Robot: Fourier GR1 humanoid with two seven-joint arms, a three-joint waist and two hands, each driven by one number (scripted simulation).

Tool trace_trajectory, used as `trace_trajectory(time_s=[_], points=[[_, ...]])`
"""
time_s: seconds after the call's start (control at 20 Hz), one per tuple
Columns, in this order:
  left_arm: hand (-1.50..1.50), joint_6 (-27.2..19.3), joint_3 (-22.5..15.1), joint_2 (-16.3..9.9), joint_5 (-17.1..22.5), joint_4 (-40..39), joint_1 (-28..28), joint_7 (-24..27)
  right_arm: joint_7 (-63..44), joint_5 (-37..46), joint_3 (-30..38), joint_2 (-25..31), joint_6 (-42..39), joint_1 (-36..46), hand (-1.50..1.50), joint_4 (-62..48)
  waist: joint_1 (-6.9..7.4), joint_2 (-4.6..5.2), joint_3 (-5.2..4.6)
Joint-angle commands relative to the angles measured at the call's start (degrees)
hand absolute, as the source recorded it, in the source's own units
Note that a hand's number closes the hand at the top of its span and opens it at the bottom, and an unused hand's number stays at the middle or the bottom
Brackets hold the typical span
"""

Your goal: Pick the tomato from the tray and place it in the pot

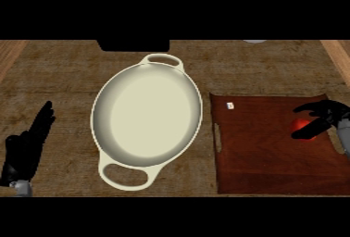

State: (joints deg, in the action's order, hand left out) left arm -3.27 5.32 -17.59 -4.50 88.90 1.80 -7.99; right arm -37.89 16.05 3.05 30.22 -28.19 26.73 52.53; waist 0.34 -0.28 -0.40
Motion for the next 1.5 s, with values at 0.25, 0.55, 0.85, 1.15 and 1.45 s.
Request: trace_trajectory(time_s=[0.25,0.55,0.85,1.15,1.45], points=[[0.00,0.58,0.57,1.29,-1.46,3.50,1.77,-1.55,8.03,4.48,0.14,-0.79,1.60,-0.10,1.50,-4.48,0.10,0.31,0.42],[0.00,2.65,-1.66,1.24,-1.48,-0.31,-1.27,-0.46,4.77,11.90,-18.92,-20.63,2.88,9.82,1.50,11.45,4.86,-0.84,-0.03],[0.00,3.96,-4.23,2.02,-1.92,-1.14,-5.28,-1.20,-1.83,15.56,-38.01,-29.88,6.40,18.53,1.50,16.19,9.29,-0.15,0.06],[0.00,3.40,-3.58,2.00,-2.29,-2.77,-5.63,-0.63,-16.58,18.31,-53.45,-30.14,17.99,23.18,1.50,24.02,7.45,-0.68,0.10],[0.00,2.68,-2.38,1.06,-2.86,-3.26,-4.91,-0.88,-32.84,26.30,-57.96,-30.20,24.66,35.86,1.50,30.54,5.83,-1.65,0.13]])
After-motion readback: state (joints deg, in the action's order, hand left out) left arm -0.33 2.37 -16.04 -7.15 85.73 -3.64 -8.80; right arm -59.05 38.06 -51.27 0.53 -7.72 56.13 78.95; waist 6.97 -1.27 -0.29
